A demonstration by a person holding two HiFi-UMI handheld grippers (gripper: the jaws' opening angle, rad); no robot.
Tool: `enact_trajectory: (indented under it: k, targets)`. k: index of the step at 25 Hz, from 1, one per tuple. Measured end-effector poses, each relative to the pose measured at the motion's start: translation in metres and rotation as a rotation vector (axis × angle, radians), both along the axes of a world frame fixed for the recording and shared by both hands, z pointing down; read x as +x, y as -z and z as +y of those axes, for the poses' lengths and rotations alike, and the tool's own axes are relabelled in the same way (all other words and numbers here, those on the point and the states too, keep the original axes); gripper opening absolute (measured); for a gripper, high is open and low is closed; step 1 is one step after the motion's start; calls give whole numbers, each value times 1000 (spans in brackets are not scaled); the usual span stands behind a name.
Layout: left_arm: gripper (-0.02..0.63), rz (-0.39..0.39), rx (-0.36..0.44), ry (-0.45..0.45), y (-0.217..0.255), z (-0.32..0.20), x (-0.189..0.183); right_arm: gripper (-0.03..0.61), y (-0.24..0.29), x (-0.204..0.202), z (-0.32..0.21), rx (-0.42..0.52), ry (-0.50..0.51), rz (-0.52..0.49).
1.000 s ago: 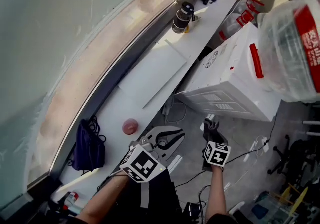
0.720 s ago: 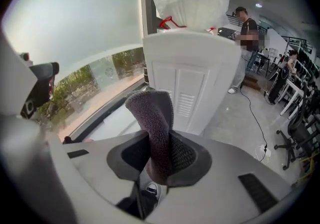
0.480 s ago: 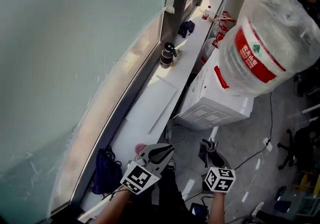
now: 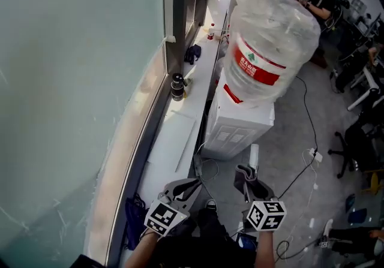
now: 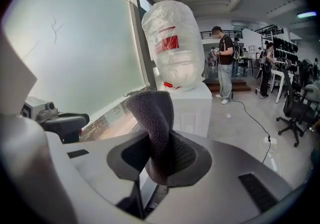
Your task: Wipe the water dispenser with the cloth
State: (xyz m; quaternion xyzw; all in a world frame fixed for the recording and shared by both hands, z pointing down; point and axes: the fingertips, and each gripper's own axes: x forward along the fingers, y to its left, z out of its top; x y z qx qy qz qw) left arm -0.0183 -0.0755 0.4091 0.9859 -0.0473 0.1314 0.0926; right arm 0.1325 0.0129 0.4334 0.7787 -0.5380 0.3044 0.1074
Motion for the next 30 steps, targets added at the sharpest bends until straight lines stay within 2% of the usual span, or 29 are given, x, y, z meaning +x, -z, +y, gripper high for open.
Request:
enact_trajectory:
  k: [7,18,24,30]
  targets:
    - [35,-6,48,-54,24,29,-6,98,32,-4,35,67,-55,7]
    - [35,56,98,8,74,74,10,98,75,20,102,152,-58,28]
    - [35,95,80,16,95,137,33,98,86,37,171,192,-72,15]
    - [35,91,81,-30,98,212,53,98,82,51,238,234,-97,-17]
